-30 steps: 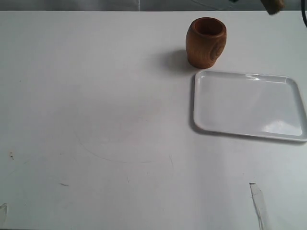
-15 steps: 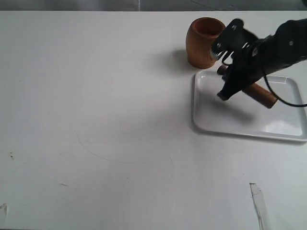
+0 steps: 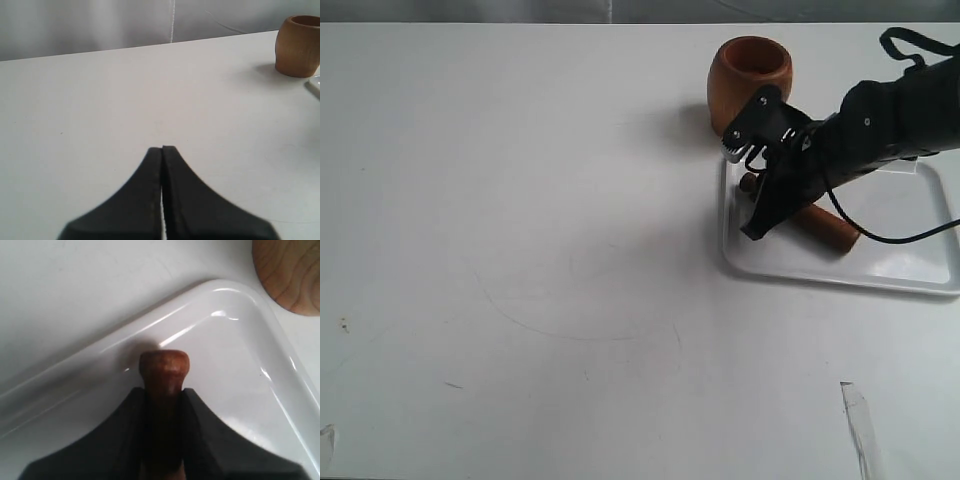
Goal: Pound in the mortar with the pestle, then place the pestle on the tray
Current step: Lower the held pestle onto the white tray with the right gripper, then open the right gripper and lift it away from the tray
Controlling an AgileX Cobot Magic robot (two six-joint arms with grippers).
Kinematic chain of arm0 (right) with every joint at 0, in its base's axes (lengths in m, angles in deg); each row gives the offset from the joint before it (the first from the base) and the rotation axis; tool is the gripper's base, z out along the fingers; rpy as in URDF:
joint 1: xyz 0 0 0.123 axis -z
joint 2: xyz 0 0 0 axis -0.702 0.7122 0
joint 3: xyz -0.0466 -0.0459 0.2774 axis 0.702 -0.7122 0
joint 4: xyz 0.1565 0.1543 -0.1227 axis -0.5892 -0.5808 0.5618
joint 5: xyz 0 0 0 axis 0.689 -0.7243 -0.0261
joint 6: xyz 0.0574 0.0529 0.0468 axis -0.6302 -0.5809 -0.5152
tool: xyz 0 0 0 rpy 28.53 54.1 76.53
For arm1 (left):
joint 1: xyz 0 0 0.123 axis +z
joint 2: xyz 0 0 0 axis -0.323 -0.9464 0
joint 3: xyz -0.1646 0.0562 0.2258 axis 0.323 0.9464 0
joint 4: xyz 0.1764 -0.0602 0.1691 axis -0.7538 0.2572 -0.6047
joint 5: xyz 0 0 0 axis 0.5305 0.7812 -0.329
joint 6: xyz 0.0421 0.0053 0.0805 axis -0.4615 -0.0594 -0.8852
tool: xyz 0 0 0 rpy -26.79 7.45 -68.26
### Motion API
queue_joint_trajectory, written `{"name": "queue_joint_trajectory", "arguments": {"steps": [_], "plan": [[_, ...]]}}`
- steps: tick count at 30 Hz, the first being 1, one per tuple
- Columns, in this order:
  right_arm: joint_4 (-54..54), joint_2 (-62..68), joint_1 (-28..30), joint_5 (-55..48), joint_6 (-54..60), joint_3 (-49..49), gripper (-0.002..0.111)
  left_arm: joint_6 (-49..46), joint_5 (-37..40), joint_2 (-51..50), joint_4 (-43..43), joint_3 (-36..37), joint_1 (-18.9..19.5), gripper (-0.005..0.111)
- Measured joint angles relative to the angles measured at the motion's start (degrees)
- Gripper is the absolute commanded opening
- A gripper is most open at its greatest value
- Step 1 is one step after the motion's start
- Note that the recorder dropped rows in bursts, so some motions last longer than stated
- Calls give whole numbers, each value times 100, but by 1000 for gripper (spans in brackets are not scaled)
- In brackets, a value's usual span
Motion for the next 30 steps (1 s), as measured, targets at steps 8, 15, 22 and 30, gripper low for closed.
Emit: {"name": "queue_joint_trajectory", "arguments": {"steps": [8, 15, 22, 30], "plan": [[-37, 0, 0, 36, -262, 0, 39, 0, 0, 0, 0, 0, 0, 0], [-50, -627, 0, -137, -339, -20, 54, 0, 0, 0, 0, 0, 0, 0], [-335, -2227, 0, -166, -474, -20, 29, 0, 0, 0, 0, 0, 0, 0], [-829, -3597, 0, -381, -570, -694, 0, 0, 0, 0, 0, 0, 0, 0]]}}
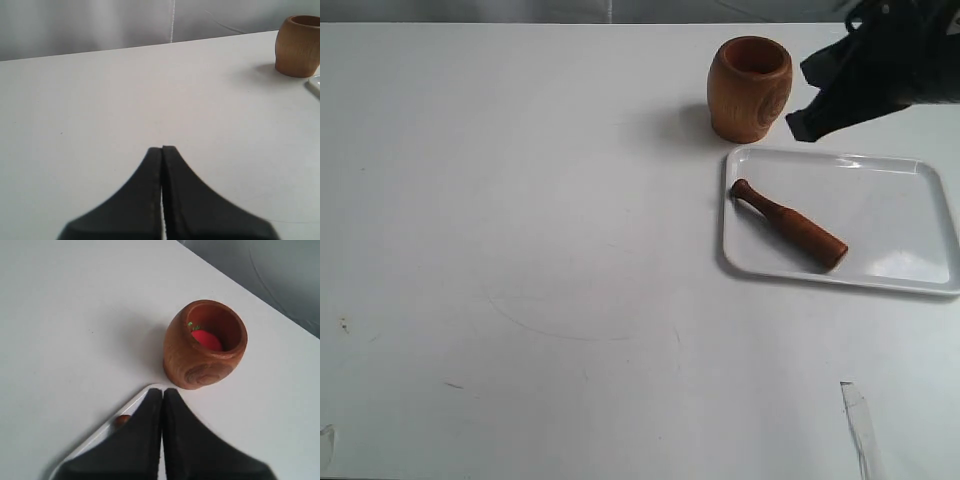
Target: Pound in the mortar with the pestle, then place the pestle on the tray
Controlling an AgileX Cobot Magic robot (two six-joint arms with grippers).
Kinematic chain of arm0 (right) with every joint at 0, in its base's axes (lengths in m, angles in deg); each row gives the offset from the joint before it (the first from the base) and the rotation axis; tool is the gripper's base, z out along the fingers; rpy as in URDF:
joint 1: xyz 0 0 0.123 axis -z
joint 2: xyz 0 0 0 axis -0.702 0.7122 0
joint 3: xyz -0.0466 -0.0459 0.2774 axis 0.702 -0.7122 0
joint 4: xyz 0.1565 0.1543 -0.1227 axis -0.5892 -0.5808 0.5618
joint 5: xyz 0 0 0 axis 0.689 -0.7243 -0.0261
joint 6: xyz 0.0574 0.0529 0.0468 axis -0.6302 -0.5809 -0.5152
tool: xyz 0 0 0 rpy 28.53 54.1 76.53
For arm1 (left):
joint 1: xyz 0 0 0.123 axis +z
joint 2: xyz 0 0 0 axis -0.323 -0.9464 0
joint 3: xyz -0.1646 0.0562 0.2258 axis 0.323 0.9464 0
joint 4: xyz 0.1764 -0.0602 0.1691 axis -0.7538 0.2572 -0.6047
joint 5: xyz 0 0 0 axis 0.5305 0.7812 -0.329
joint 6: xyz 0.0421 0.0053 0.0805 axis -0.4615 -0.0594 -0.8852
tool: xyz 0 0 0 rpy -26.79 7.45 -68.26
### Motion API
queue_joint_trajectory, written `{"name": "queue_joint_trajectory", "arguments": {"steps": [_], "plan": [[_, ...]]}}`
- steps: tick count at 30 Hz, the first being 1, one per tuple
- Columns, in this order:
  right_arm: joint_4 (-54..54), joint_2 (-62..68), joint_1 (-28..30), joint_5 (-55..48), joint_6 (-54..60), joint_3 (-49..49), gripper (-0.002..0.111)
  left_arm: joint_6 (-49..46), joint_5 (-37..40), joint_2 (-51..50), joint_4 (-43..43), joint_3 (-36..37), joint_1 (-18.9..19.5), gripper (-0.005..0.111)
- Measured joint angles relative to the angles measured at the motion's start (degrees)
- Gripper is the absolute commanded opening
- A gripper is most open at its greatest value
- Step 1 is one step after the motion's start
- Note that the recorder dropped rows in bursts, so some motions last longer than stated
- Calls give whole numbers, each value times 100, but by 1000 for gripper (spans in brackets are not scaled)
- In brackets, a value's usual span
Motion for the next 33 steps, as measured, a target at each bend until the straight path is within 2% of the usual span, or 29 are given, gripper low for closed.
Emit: {"name": "queue_joint_trajectory", "arguments": {"steps": [5, 10, 18, 25, 33], "plan": [[-368, -1321, 0, 364, -24, -795, 0, 0, 0, 0, 0, 0, 0, 0], [-703, -3051, 0, 289, -61, -1360, 0, 0, 0, 0, 0, 0, 0, 0], [-1005, -5463, 0, -1327, -89, -1580, 0, 0, 0, 0, 0, 0, 0, 0], [-1018, -6769, 0, -2676, -116, -1580, 0, 0, 0, 0, 0, 0, 0, 0], [-1018, -7443, 0, -2986, -116, -1580, 0, 0, 0, 0, 0, 0, 0, 0]]}}
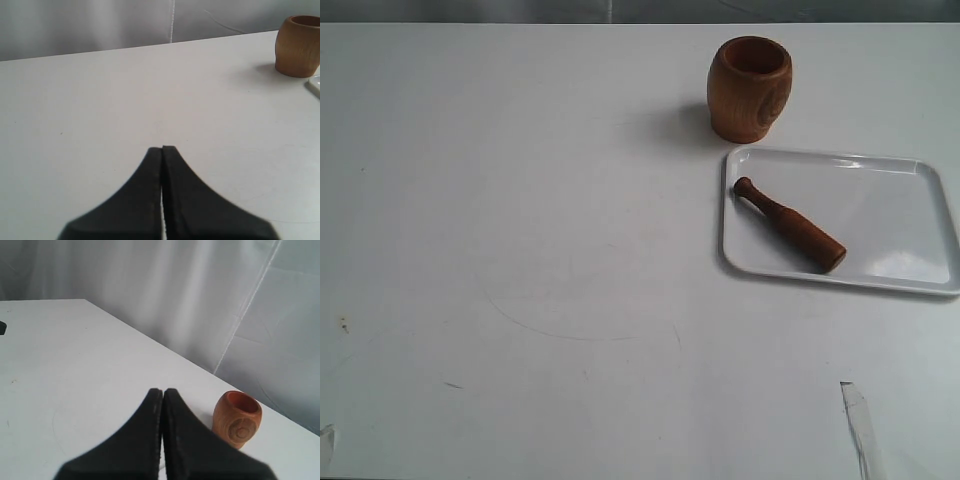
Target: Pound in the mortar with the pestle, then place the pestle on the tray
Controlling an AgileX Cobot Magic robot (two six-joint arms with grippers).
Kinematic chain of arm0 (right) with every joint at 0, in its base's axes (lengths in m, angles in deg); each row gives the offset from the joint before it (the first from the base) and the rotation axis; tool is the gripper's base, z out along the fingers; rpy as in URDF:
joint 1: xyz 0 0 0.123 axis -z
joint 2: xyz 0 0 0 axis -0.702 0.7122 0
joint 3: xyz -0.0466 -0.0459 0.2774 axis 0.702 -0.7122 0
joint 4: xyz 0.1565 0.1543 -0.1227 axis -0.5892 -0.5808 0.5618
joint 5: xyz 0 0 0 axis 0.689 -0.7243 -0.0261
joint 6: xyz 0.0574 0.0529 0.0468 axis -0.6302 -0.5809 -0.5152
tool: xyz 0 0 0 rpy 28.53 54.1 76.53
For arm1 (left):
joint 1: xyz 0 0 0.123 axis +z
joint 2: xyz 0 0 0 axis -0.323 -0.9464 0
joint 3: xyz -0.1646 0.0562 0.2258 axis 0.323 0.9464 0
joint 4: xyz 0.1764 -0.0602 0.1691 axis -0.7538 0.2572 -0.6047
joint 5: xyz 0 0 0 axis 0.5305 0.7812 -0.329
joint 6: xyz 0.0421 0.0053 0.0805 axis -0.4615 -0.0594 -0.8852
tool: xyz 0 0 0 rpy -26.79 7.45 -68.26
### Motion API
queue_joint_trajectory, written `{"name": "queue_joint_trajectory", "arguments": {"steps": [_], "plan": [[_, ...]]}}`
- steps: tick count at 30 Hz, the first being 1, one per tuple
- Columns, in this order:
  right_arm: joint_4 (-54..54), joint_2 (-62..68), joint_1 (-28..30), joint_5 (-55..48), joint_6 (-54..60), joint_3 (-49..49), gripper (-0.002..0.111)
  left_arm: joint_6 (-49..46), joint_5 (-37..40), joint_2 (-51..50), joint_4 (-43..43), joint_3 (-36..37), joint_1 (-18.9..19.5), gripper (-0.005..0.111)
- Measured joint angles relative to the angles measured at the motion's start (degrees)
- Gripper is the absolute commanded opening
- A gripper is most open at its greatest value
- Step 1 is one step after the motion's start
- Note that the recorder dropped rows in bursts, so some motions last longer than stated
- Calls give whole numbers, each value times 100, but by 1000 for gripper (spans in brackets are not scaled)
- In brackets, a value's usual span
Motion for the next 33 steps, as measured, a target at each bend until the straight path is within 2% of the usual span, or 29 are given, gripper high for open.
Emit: {"name": "queue_joint_trajectory", "arguments": {"steps": [8, 11, 13, 14, 16, 18, 22, 27, 33], "plan": [[0, -9, 0, 26, -21, -128, 0, 0, 0, 0, 0, 0, 0, 0], [470, -23, 0, 123, -228, -433, 0, 0, 0, 0, 0, 0, 0, 0], [876, -23, 0, 812, -1196, -799, 0, 0, 0, 0, 0, 0, 0, 0], [1220, -23, 0, 1694, -2245, -1071, 0, 0, 0, 0, 0, 0, 0, 0], [1830, -13, 0, 3093, -3429, -1584, 0, 0, 0, 0, 0, 0, 0, 0], [2380, -13, 0, 4039, -3862, -2184, 0, 0, 0, 0, 0, 0, 0, 0], [3034, -13, 147, 4781, -4001, -2928, 0, 0, 0, 0, 0, 0, 0, 0], [3116, -13, 1122, 4798, -4039, -3083, 0, 0, 0, 0, 0, 0, 0, 0], [3191, -13, 1748, 4019, -4049, -3083, 0, 0, 0, 0, 0, 0, 0, 0]]}}
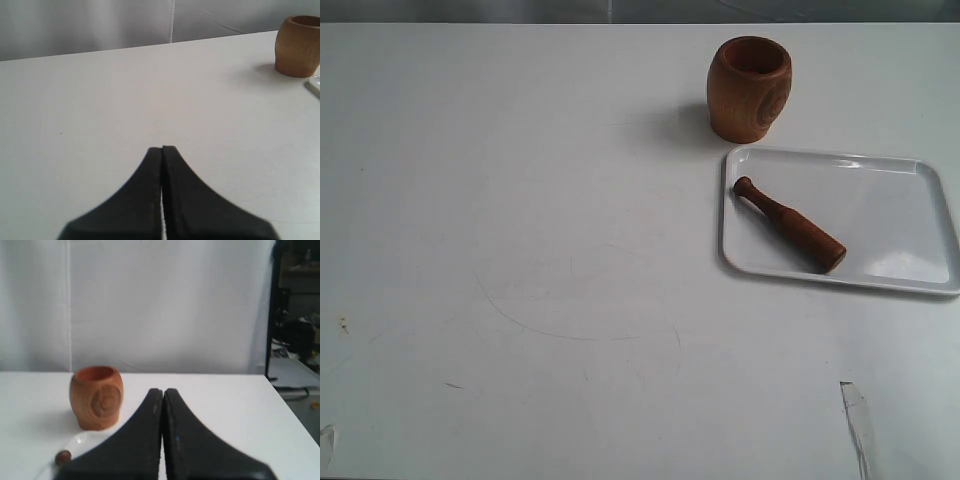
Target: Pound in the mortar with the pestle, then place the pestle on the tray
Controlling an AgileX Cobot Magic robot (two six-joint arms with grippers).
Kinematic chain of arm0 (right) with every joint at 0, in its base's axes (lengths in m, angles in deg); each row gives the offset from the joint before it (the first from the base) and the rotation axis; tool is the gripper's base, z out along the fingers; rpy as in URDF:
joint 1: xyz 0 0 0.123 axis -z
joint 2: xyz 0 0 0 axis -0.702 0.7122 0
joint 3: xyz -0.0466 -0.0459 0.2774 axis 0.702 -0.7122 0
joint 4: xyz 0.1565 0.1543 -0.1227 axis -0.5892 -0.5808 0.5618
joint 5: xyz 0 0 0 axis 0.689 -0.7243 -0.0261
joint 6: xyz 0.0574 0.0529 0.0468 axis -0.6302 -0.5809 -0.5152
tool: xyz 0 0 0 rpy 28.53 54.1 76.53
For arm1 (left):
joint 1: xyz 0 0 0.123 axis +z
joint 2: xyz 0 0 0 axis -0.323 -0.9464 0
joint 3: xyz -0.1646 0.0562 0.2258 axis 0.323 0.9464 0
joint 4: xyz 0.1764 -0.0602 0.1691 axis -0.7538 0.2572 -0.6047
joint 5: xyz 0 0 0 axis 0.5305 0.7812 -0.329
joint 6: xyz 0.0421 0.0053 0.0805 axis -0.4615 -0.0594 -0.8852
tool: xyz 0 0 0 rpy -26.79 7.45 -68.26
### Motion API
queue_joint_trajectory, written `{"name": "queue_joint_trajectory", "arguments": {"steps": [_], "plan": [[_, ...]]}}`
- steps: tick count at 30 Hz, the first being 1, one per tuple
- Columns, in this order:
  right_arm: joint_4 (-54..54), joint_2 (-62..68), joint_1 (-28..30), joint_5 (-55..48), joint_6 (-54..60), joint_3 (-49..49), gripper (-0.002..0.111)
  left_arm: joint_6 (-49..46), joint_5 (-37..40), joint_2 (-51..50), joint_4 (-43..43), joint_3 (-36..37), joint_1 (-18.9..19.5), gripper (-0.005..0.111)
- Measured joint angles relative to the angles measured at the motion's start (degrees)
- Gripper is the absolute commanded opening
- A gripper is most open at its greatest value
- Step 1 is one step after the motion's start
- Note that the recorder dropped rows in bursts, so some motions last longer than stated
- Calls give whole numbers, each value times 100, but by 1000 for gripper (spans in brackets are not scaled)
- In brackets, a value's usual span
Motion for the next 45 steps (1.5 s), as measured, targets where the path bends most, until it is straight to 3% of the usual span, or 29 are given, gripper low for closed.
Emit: {"name": "queue_joint_trajectory", "arguments": {"steps": [7, 45], "plan": [[93, 0, 356, -393, 0, 0, 0, 0, 0, 0, 0, 0, 0, 0], [93, 0, 356, -453, 0, 0, 0, 0, 0, 0, 0, 0, 0, 0]]}}
